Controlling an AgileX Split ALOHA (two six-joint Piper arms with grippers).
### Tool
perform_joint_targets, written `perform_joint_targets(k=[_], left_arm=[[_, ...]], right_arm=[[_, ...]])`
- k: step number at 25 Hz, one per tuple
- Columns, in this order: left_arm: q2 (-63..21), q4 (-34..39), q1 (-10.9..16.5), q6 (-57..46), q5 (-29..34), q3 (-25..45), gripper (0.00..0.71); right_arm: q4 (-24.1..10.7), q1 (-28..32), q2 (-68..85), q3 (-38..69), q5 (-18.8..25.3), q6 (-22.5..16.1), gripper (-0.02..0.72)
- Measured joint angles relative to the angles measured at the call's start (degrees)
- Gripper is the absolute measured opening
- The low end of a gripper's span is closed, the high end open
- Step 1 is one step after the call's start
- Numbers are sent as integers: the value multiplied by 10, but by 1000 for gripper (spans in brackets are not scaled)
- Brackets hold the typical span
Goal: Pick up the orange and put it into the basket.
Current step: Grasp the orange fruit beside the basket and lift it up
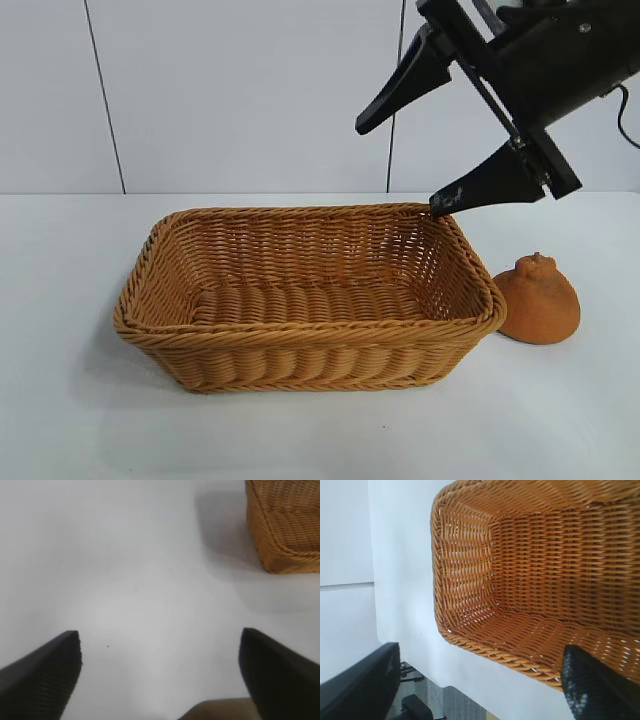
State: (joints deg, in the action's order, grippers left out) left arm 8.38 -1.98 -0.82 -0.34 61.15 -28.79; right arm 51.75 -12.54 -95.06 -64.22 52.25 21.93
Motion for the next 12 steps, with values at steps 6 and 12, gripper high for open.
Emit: perform_joint_targets(k=[6,12], left_arm=[[-60,0,0,0,-1,0,613],[-86,0,0,0,-1,0,613]], right_arm=[[-243,0,0,-104,49,-165,598],[-420,3,0,-167,93,-243,598]])
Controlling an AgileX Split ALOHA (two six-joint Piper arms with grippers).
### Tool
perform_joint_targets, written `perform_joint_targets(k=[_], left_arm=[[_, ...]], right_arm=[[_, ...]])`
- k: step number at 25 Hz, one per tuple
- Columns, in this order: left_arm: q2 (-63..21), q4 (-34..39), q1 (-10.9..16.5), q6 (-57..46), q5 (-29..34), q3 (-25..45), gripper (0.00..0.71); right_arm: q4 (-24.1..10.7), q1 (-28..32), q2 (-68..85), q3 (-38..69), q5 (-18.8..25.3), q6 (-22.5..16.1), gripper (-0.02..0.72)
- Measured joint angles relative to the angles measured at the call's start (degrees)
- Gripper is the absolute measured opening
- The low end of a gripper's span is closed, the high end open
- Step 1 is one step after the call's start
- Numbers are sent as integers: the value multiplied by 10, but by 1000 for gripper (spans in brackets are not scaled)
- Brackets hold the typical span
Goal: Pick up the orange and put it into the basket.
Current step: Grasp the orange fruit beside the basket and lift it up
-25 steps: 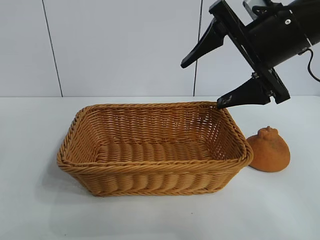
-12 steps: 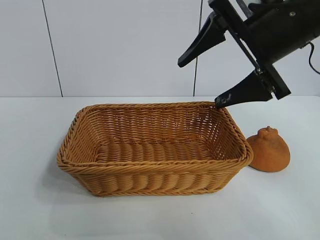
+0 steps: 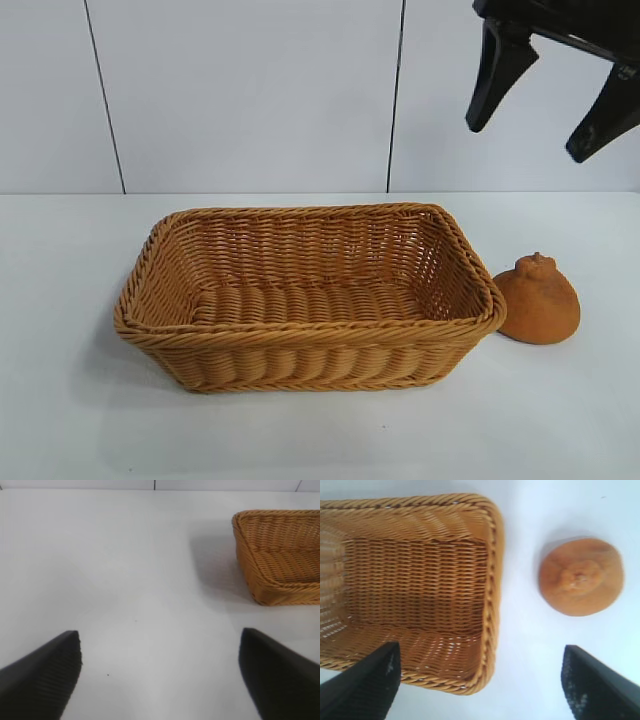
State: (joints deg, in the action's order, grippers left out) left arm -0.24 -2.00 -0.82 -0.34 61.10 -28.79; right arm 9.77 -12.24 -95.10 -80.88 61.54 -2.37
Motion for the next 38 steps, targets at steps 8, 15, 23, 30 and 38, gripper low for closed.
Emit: perform_joint_targets(k=[8,15,23,30,38], left_arm=[[0,1,0,0,0,0,613],[0,1,0,0,0,0,613],[0,1,0,0,0,0,613],[0,1,0,0,0,0,613],[0,1,0,0,0,0,613]], right_arm=[[-18,79,-54,-26,15,-8,598],[-14,97,-131,-26,12,-1,598],[40,97,-246,-26,-47,8,598],[45,97,-290,-26,-80,14,578],[42,97,-281,-27,-74,24,117]])
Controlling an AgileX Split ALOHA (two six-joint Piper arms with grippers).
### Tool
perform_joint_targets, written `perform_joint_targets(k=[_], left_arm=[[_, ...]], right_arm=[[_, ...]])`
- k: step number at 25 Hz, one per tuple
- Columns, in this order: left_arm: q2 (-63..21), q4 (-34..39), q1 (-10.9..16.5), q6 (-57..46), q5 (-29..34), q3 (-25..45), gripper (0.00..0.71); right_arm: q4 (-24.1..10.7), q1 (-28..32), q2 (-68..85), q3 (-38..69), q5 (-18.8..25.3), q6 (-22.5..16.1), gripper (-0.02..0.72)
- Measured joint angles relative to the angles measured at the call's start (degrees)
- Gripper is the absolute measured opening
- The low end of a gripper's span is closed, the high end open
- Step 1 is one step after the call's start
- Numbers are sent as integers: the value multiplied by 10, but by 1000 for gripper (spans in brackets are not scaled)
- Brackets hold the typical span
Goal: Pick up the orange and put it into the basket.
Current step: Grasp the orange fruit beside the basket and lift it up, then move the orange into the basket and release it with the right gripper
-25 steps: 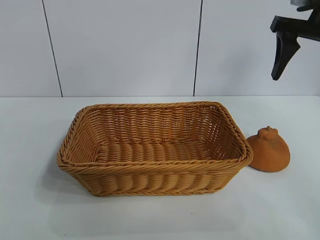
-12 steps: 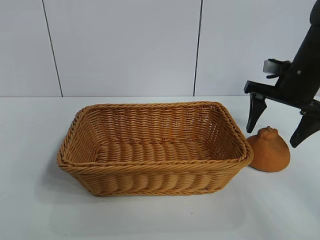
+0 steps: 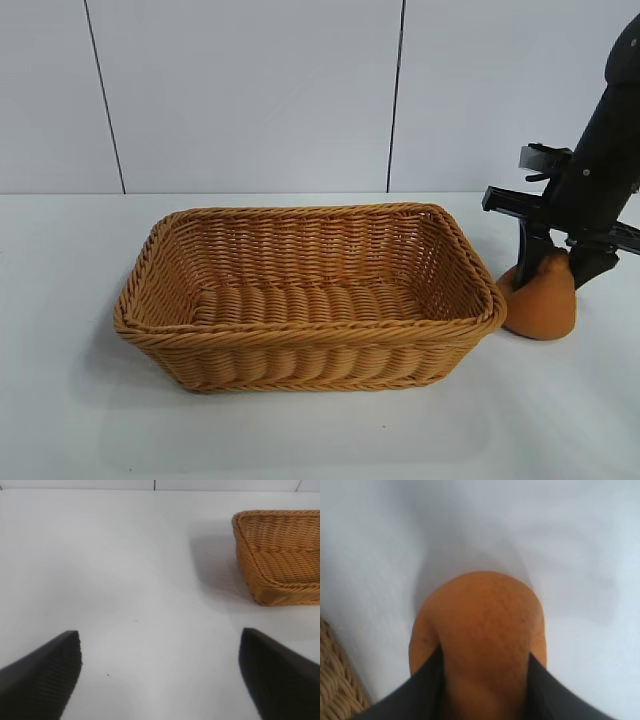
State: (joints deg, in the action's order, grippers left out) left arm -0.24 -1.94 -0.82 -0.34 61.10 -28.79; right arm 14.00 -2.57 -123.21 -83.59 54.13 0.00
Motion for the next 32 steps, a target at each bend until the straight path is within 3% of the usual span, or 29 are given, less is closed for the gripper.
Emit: perform_joint_targets(k=[3,12,20,24,32], left_arm=[[0,0,0,0,0,0,613],[0,0,0,0,0,0,613],[0,0,0,0,0,0,613],[0,0,0,0,0,0,613],[0,0,0,0,0,0,613]], right_arm=[[-2,0,26,0,4,18,63],[1,0,166,0,4,27,61],[67,-6,230,0,2,30,61],[84,-57,231,0,-7,38,61],[92,-226,229,0,-91,39,61]])
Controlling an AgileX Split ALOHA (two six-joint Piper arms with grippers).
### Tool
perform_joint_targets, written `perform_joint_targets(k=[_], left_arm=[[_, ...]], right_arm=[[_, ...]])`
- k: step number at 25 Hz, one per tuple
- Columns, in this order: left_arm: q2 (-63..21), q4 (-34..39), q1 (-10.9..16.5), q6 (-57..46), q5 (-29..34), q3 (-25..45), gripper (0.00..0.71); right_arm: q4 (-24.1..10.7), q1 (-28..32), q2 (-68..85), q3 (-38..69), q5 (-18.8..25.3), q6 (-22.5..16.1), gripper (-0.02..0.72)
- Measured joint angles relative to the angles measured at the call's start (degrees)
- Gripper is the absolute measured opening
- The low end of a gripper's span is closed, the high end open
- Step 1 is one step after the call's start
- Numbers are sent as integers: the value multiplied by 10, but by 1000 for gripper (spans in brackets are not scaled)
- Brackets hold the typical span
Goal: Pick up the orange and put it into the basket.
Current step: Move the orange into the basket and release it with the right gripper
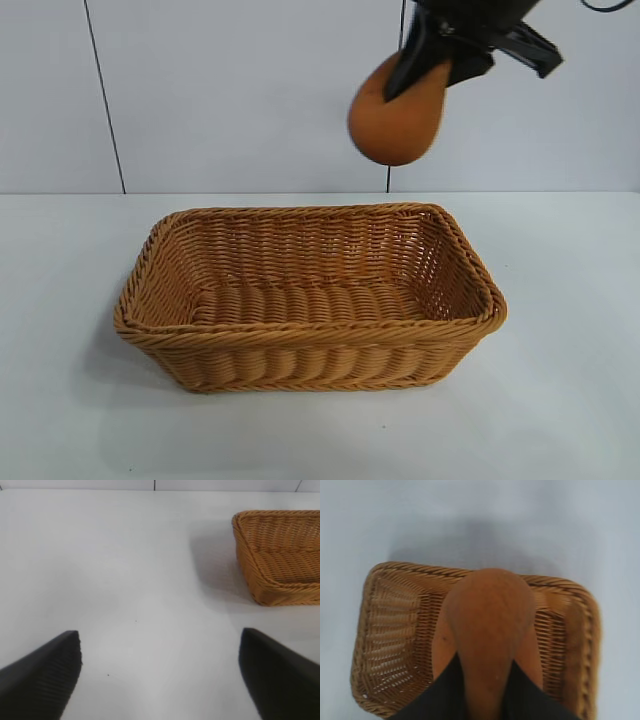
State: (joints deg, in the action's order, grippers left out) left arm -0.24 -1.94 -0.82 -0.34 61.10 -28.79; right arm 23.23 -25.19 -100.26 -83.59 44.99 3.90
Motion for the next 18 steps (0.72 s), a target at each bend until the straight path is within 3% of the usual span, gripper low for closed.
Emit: perform_joint_targets(k=[7,18], left_arm=[[0,0,0,0,0,0,613],[0,0,0,0,0,0,613]], right_arm=[[-5,-81,-65,0,-46,0,61],[-19,-86,-213,0,-75,-3,62]])
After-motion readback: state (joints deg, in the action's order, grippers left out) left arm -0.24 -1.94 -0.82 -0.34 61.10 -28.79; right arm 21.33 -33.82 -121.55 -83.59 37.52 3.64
